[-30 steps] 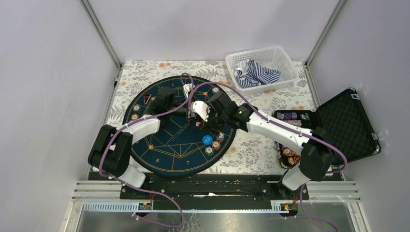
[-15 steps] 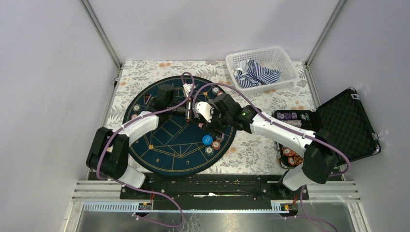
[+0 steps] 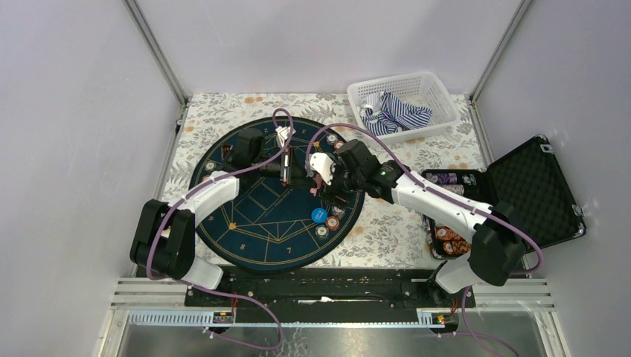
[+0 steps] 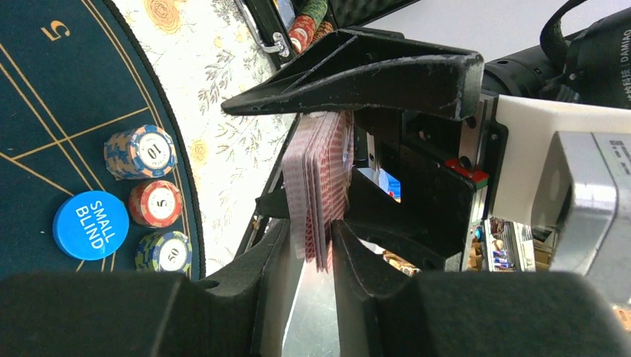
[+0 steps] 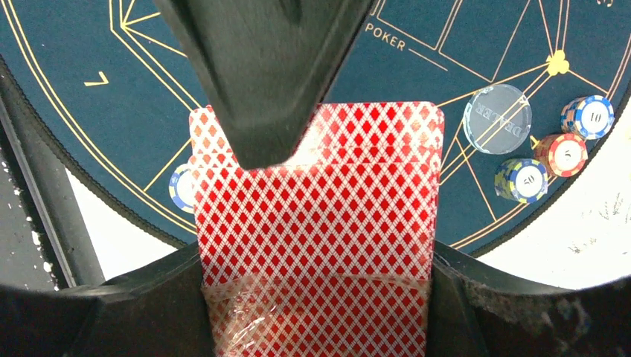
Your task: Distribute texas hold em gaming equipment
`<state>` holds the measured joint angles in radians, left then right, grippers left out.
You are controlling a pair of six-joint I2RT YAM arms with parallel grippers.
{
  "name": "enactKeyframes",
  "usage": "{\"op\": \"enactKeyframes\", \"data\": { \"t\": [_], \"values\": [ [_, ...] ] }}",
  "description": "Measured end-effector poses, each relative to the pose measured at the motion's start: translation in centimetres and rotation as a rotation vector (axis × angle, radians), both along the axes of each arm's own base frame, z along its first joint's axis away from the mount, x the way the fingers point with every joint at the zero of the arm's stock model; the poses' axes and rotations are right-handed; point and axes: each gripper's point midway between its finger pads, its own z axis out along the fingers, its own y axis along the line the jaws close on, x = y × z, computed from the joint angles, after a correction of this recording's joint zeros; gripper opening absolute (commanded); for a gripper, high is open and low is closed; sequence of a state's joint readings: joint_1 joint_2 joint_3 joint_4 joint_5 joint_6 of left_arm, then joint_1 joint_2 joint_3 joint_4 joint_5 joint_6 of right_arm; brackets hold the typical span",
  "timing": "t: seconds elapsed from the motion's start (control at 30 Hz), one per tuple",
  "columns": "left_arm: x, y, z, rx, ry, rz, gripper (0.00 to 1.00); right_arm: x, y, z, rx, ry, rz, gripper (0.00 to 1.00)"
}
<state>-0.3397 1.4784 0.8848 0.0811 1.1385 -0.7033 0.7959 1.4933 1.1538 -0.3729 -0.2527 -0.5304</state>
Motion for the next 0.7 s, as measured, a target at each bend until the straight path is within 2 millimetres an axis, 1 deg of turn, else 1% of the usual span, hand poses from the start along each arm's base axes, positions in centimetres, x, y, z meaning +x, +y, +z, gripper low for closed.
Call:
{"op": "enactKeyframes", "data": {
  "t": [0.17, 0.33, 0.4, 0.43, 0.53, 0.57, 0.6, 0.7],
  "values": [
    [0.3, 0.6, 0.0, 0.000, 0.005, 0.013, 0.24, 0.1, -0.7, 0.0, -0.001, -0.004, -0.004, 0.13],
    [0.6, 1.0, -0.1, 0.005, 0.013, 0.026, 0.15, 0.1, -1.1, -0.4, -0.009, 0.000, -0.008, 0.11],
    [0.6, 1.1, -0.1, 0.006, 0.013, 0.027, 0.14, 0.1, -1.1, -0.5, -0.011, 0.001, -0.008, 0.10],
    [0.6, 1.1, -0.2, 0.006, 0.013, 0.027, 0.17, 0.1, -1.2, -0.5, -0.012, 0.000, -0.008, 0.09],
    [0.5, 1.1, 0.0, 0.001, 0.006, 0.024, 0.33, 0.1, -1.2, -0.6, -0.013, 0.001, -0.007, 0.04],
    [0.4, 1.1, 0.1, -0.004, 0.000, 0.022, 0.37, 0.1, -1.2, -0.6, -0.012, 0.001, -0.006, 0.04],
    [0.4, 1.1, 0.3, -0.010, 0.000, 0.024, 0.39, 0.0, -1.1, -0.7, -0.008, 0.004, -0.002, 0.04],
    [0.4, 1.1, 0.6, -0.020, -0.009, 0.027, 0.40, -0.1, -0.9, -0.7, 0.004, 0.008, 0.008, 0.04]
  ]
}}
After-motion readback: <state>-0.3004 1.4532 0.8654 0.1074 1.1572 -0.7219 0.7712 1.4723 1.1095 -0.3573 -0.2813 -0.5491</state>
